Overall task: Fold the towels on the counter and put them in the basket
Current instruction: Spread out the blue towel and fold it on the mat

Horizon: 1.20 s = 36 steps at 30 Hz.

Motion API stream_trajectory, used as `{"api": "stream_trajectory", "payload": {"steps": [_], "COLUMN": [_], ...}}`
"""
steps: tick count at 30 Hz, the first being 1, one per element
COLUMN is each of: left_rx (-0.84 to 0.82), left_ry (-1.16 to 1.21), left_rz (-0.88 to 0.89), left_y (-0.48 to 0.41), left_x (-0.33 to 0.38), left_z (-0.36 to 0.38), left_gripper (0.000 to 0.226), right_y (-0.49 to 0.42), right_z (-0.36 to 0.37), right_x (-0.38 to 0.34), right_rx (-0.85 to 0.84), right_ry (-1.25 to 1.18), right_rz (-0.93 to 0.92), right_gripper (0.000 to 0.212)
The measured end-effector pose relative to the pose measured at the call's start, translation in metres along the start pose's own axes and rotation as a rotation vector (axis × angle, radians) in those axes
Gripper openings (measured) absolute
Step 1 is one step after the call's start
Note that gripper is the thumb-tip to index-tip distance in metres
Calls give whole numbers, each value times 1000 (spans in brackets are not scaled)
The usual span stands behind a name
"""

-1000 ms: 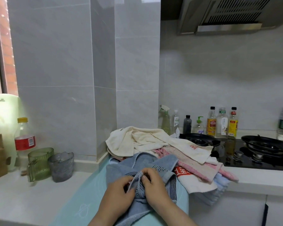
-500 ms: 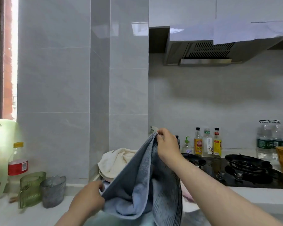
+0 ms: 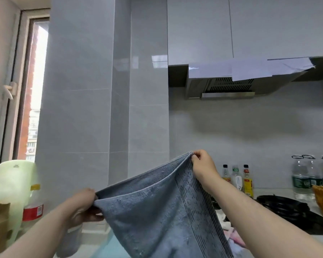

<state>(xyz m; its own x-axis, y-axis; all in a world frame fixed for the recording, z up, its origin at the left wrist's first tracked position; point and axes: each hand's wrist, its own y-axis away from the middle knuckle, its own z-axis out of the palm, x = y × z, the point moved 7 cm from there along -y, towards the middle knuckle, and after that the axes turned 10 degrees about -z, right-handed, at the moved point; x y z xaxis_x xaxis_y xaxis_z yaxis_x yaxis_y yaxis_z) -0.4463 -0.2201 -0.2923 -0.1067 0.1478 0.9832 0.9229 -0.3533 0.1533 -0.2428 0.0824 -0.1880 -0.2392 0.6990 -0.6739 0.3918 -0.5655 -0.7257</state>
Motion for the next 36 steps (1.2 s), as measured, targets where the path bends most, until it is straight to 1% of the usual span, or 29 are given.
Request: {"api": "stream_trajectory", "payload": {"steps": [2, 4, 5, 7, 9, 11, 15, 18, 21, 23, 25, 26, 27, 30, 31, 33, 36], "left_rx": [-87, -107, -96, -78, -61, -5, 94, 82, -4, -21, 20, 47, 64, 86, 106, 157, 164], "left_ry": [166, 297, 327, 315, 242, 121, -207, -397, -484, -603, -732, -743, -713, -484, -425, -337, -223], "left_rz": [32, 104, 159, 264, 333, 360, 436, 487, 522, 560, 612, 635, 652, 636, 619, 584, 493], "left_y": [13, 25, 32, 48, 61, 70, 91, 102, 114, 123, 128, 130, 132, 134, 134, 133, 122], "left_x": [16, 31, 38, 51, 60, 64, 74, 80, 80, 80, 79, 80, 82, 85, 85, 85, 81], "left_z": [-4, -13, -18, -28, -36, -44, -53, -55, -54, -54, -57, -60, -62, -70, -73, -78, -86], "left_gripper": [29, 34, 35, 39, 39, 35, 34, 36, 20, 23, 38, 44, 43, 18, 13, 10, 18], "right_y": [0, 1, 1, 3, 6, 9, 16, 20, 23, 25, 27, 29, 31, 37, 39, 39, 40], "right_z": [-4, -8, -11, -17, -21, -22, -31, -37, -42, -47, -51, -53, -53, -50, -48, -43, -41], "right_x": [-3, -7, -9, -13, -17, -22, -35, -40, -45, -47, -46, -46, -46, -49, -51, -49, -44], "right_rx": [11, 25, 34, 52, 51, 41, 36, 27, 30, 39, 44, 37, 26, -20, -46, -87, -116], "right_ry": [-43, -74, -86, -110, -121, -125, -125, -118, -113, -129, -146, -144, -140, -153, -153, -139, -119], "right_rz": [37, 57, 62, 75, 84, 78, 56, 53, 45, 58, 76, 85, 92, 80, 72, 71, 98], "right_gripper": [16, 17, 18, 19, 20, 20, 19, 18, 19, 19, 21, 21, 21, 24, 27, 29, 27]}}
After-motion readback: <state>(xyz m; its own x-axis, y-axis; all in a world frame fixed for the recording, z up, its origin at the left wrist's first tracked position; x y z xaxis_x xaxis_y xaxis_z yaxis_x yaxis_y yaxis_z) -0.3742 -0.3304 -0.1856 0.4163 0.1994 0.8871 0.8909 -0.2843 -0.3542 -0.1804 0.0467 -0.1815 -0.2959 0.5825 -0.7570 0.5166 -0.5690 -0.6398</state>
